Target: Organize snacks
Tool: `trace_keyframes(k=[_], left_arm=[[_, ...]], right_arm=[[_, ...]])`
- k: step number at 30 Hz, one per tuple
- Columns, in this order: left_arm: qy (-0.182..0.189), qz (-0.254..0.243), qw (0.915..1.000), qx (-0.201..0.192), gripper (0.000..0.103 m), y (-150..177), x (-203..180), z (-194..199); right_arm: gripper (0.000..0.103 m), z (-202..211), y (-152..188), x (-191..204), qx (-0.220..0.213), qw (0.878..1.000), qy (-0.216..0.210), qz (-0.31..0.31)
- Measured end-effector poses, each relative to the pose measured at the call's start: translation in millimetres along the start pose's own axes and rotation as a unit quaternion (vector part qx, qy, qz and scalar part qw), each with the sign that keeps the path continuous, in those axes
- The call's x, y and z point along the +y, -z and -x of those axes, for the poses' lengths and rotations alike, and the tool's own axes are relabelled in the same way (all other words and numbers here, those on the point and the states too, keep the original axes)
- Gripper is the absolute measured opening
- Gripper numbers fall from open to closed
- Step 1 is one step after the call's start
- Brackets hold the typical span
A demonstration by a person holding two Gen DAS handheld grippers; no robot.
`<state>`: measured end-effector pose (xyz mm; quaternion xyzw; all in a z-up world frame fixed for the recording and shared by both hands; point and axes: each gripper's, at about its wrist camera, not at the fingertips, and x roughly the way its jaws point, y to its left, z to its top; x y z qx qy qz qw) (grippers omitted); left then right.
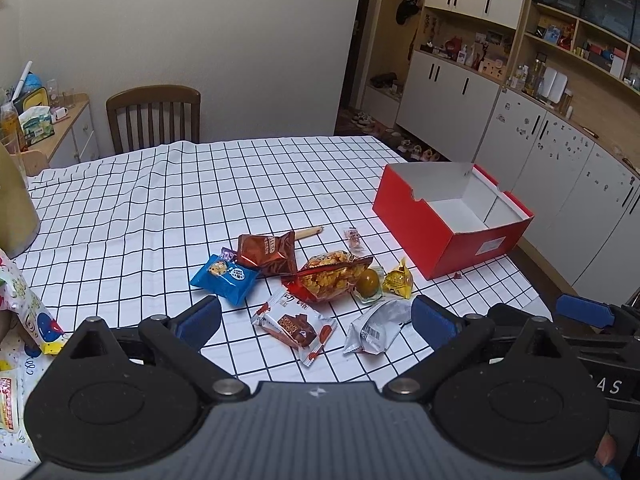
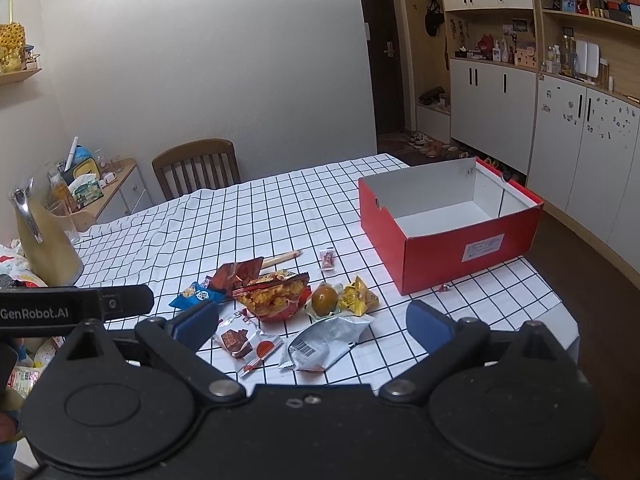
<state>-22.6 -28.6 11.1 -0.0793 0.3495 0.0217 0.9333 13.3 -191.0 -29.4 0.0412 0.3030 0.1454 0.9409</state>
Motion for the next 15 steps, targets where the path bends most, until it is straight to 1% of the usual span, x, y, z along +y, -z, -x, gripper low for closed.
trace_keyframes(k=[15], left_arm=[[0.004, 0.001, 1.0, 0.003, 0.102, -1.8, 2.2, -4.3]], right_arm=[[0.1, -1.0, -1.7, 0.8, -0.003, 1.0, 0.003, 0.003]])
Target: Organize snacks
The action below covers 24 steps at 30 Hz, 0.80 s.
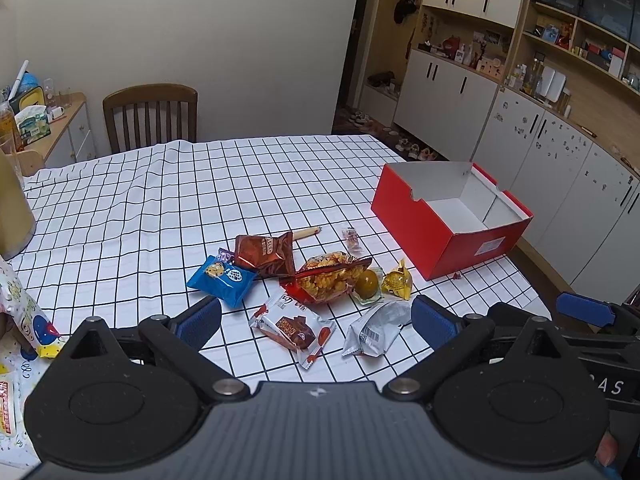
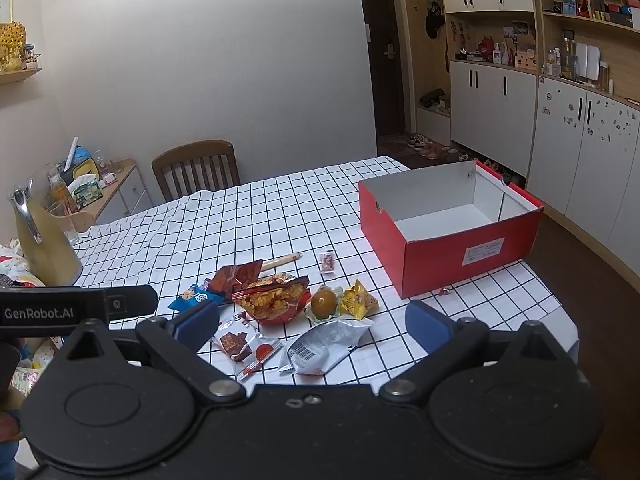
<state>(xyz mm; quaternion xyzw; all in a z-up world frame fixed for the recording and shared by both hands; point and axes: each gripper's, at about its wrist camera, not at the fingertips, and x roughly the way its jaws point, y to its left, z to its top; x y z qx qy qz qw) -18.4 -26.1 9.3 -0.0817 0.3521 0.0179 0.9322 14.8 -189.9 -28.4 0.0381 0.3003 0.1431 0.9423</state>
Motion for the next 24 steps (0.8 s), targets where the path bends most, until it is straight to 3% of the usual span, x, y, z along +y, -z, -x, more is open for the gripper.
trace_keyframes(k=[14, 24], left_arm=[[-0.02, 0.006, 0.9997, 0.016, 0.102, -1.8, 23.3, -39.1], [-0.044, 0.011, 0.997, 0.063, 0.102, 3.4, 41.5, -94.0]], right_arm=[[0.099, -30.5, -1.7, 1.3, 0.02, 1.0, 0.007, 0.008], [0.097, -75.6, 1.2, -6.9, 0.052, 0.998, 0.021, 0.008]])
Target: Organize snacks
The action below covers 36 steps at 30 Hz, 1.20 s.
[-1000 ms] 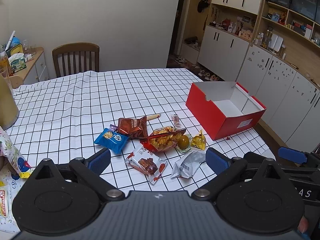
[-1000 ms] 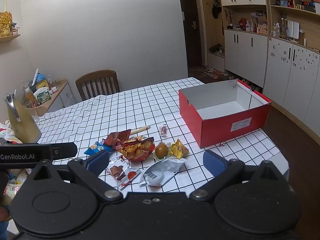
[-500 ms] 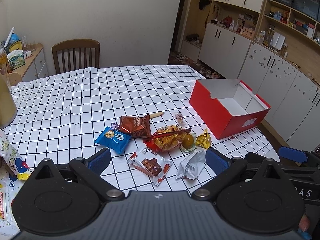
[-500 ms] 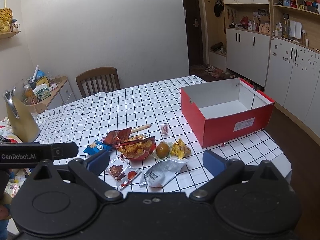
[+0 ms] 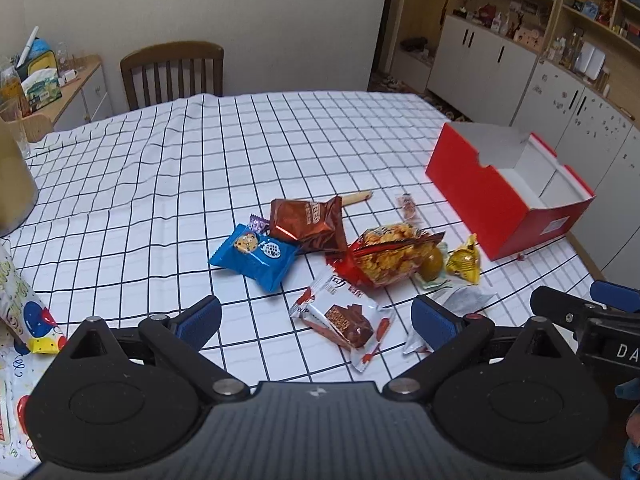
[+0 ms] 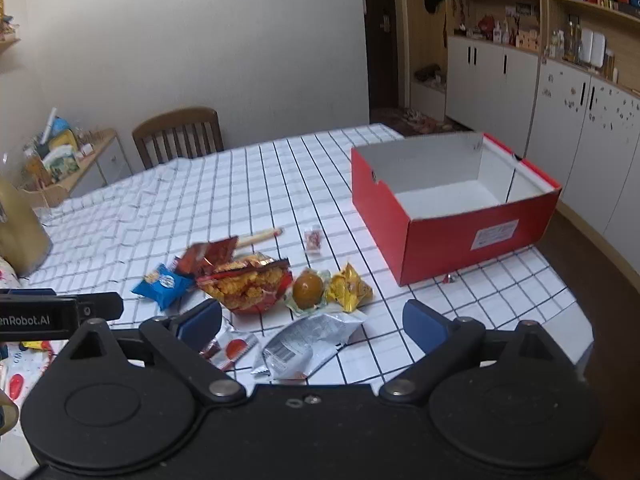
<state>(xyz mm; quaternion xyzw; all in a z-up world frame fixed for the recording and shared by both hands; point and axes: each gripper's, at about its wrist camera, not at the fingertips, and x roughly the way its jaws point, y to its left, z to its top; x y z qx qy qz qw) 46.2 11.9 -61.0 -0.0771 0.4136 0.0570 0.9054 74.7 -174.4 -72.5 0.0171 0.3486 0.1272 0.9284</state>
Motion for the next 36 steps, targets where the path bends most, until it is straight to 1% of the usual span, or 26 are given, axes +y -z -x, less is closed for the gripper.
trace_keyframes(k=[1, 3, 8, 10, 13, 17, 19, 21, 25, 27, 29, 33, 36], left_arm=[[-0.004, -0.001, 1.0, 0.005, 0.102, -0.5, -0.3, -6.8], [0.0, 0.001, 0.9998, 0.018, 0.102, -1.6, 0.2, -20.3], [0.003, 0.026, 0.9984, 0.05, 0.102, -4.4, 2.6, -50.6], [-0.006, 0.024, 0.9981, 0.056, 0.102, -6.6, 0.3, -61.1], [-0.024, 0.029, 0.9964, 0.076, 0.102, -9.1, -0.7, -79.9], [-0.024, 0.051, 0.9923, 0.11, 0.102, -9.5, 0.5, -103.6], [-0.022, 0.062, 0.9907, 0.119, 0.102, -10.0, 0.0, -111.0], [-0.017, 0.075, 0.989, 0.126, 0.102, -11.4, -0.5, -117.7], [-0.02, 0.1, 0.985, 0.139, 0.102, -11.7, 0.0, -130.1], [-0.018, 0.117, 0.982, 0.147, 0.102, -11.4, 2.0, -136.3], [-0.017, 0.129, 0.9794, 0.154, 0.102, -11.3, 3.1, -141.8], [-0.021, 0.141, 0.9768, 0.159, 0.102, -10.2, 3.6, -149.9], [-0.023, 0.147, 0.9754, 0.163, 0.102, -7.6, 4.5, -153.4]], right_arm=[[0.097, -6.7, 0.1, -0.5, 0.005, 1.0, 0.0, -0.001], [0.096, -20.2, -0.2, -0.3, 0.013, 1.0, 0.008, -0.001], [0.095, -60.5, -2.9, -1.8, 0.04, 0.999, 0.03, -0.009], [0.094, -74.0, -3.7, -2.8, 0.052, 0.998, 0.039, -0.016], [0.094, -92.6, -4.3, -4.7, 0.07, 0.996, 0.045, -0.033], [0.092, -117.2, -3.3, -7.0, 0.106, 0.991, 0.047, -0.066], [0.092, -127.8, -3.5, -7.3, 0.12, 0.988, 0.051, -0.079], [0.09, -135.3, -4.5, -7.0, 0.133, 0.986, 0.054, -0.09], [0.09, -146.4, -4.2, -6.0, 0.151, 0.981, 0.055, -0.109], [0.087, -150.0, -3.3, -6.0, 0.154, 0.98, 0.058, -0.115], [0.086, -153.7, -2.5, -5.8, 0.156, 0.979, 0.062, -0.114], [0.084, -160.5, 1.5, -7.0, 0.168, 0.976, 0.069, -0.117], [0.083, -161.5, 6.5, -7.8, 0.171, 0.976, 0.067, -0.118]])
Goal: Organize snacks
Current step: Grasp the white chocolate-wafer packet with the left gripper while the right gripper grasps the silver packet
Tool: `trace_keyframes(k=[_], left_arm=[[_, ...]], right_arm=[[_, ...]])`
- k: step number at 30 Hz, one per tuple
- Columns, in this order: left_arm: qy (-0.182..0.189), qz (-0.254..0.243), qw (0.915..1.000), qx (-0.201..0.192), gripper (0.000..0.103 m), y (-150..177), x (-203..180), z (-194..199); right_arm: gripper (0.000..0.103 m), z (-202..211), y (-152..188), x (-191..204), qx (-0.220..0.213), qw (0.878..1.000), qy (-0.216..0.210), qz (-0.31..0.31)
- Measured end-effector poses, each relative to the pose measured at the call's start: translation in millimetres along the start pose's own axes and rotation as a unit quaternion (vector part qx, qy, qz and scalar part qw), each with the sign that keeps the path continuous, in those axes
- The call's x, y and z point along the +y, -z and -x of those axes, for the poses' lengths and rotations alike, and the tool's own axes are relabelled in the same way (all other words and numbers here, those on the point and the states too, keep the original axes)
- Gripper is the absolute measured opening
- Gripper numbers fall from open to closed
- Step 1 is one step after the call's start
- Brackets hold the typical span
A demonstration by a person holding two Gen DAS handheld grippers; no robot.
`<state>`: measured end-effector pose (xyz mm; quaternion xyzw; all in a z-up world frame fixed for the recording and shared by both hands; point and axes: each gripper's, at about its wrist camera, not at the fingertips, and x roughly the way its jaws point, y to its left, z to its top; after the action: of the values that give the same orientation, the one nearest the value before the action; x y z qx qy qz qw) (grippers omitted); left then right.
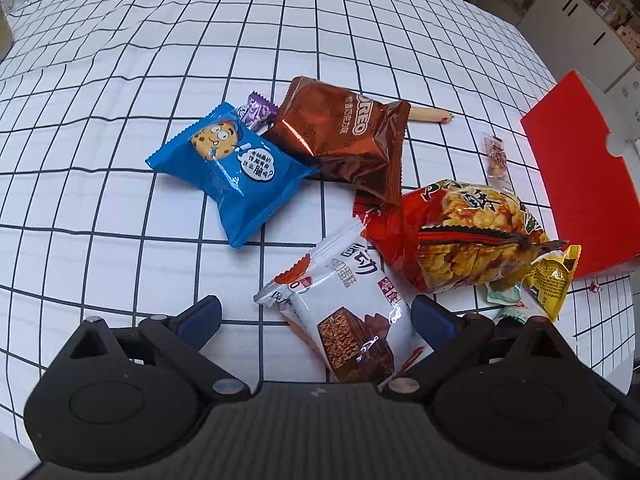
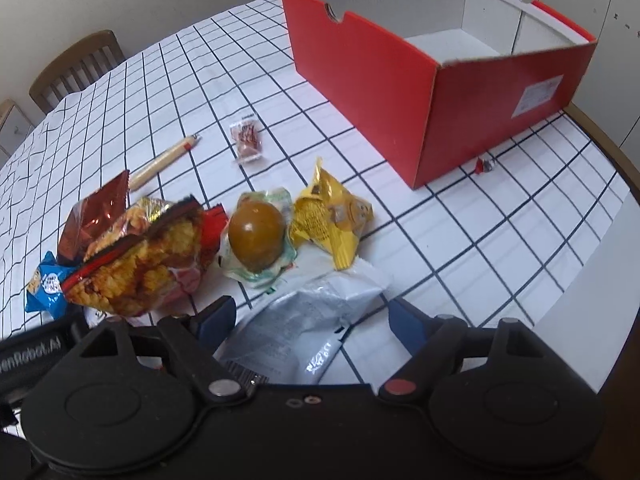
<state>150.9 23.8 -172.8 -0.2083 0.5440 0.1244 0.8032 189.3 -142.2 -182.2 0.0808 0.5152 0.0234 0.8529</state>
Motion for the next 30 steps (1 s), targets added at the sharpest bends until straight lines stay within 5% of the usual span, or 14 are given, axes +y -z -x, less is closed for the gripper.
trace_keyframes(k=[6, 11, 15, 19, 21, 25, 30], left_arm=[[0.006, 0.017, 0.9998, 0.002, 0.101, 1.8, 4.0, -1.0], [0.031, 0.037, 0.9987, 0.013, 0.089, 1.1, 11.5, 2.6], [0.054, 0.064, 0.9961, 0.029, 0.065, -3.3, 16.0, 4.2], [0.062, 0.083, 0.9938, 0.04, 0.06, -3.6, 20.0, 4.6], [0.064, 0.086, 0.9935, 0.039, 0.058, -2.7, 22.3, 5.2], [0.065, 0.081, 0.9942, 0.029, 0.042, -2.2, 25.3, 10.9], [0.075, 0.098, 0.9913, 0.047, 0.039, -2.9, 35.9, 11.9]], right_arm=[[0.073, 2.3, 4.6, 0.1, 0.015, 1.0, -0.022, 0.009], [0.07, 5.3, 12.4, 4.3, 0.026, 0.999, -0.037, 0.022], [0.068, 7.4, 15.5, 5.5, 0.026, 0.998, -0.044, 0.03], [0.065, 9.6, 17.0, 3.2, 0.026, 0.998, -0.049, 0.025], [0.053, 10.9, 17.8, 2.5, 0.027, 0.998, -0.053, 0.027], [0.051, 14.6, 22.3, 0.4, 0.024, 0.998, -0.055, 0.034], [0.049, 20.2, 25.8, -4.0, 0.018, 0.998, -0.058, 0.036]])
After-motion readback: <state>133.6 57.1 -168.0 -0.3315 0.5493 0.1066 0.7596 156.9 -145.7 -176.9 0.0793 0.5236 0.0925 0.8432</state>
